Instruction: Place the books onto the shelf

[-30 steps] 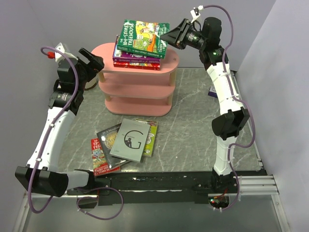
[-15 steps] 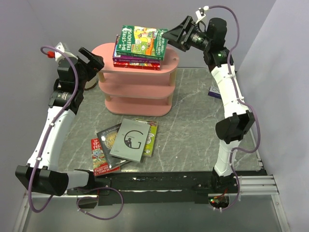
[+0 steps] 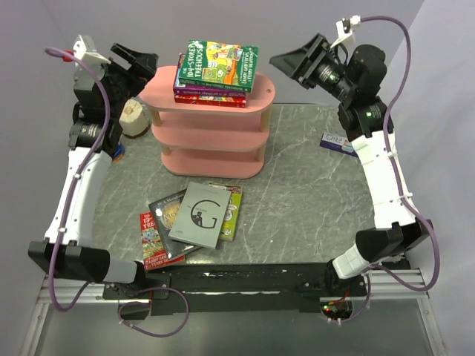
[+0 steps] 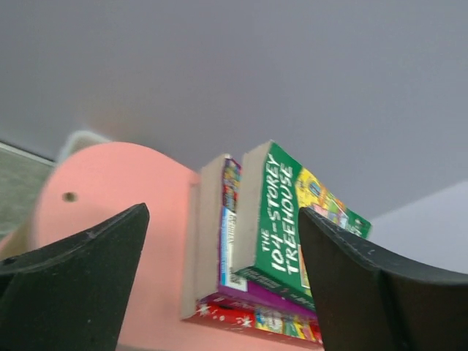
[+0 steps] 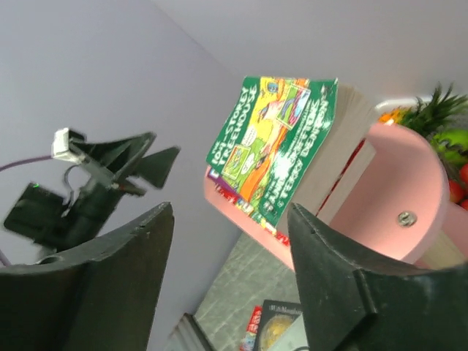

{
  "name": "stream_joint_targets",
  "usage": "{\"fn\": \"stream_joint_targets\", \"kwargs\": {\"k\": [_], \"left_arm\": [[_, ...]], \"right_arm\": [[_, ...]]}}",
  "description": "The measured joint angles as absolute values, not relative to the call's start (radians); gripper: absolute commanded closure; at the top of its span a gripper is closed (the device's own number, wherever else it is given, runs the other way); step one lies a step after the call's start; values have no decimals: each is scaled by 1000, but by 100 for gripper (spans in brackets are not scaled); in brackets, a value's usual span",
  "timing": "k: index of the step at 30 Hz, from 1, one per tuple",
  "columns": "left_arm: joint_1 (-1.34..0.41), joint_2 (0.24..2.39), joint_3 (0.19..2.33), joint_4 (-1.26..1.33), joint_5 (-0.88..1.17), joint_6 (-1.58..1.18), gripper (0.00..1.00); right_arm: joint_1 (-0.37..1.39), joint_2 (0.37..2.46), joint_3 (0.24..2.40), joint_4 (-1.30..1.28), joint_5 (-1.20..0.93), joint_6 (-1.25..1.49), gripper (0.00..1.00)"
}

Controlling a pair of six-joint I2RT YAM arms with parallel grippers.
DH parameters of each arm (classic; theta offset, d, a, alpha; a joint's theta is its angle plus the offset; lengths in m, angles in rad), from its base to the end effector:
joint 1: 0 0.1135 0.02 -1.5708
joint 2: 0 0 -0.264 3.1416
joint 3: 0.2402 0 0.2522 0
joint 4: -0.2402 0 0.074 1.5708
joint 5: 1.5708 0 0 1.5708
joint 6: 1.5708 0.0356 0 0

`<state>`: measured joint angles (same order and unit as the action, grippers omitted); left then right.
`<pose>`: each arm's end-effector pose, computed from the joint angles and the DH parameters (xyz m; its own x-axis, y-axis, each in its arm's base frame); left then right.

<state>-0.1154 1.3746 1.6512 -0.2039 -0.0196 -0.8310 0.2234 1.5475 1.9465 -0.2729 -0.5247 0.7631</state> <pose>0.2952 -0.0335 0.5050 -0.0221 -0.7408 -0.6713 0.1178 0.6649 -0.7376 0.3083 0.0883 0.5411 -0.3788 0.5274 -0.7605 -0.5736 0.5111 0.6401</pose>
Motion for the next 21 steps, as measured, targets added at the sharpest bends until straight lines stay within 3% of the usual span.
{"fn": "stream_joint_targets", "kwargs": {"k": [1,3,7,10,21], "left_arm": [[-113,1390,1654,-186,9,-837,23],[-110,1439,1668,-144,98,-862,28],[-110,1530,1674,-76,240,-908,44],[-109,1578,1674,-35,320,-941,49],[-93,1565,1672,35,371,-965,47]], "right_arm": [[229,1535,1921,-263,-522,761,50],[240,1531,1888,-248,-519,759,56],[263,1570,1877,-253,-513,754,51],[284,1592,1879,-270,-506,741,48],[316,1608,1881,-286,-481,714,45]]}}
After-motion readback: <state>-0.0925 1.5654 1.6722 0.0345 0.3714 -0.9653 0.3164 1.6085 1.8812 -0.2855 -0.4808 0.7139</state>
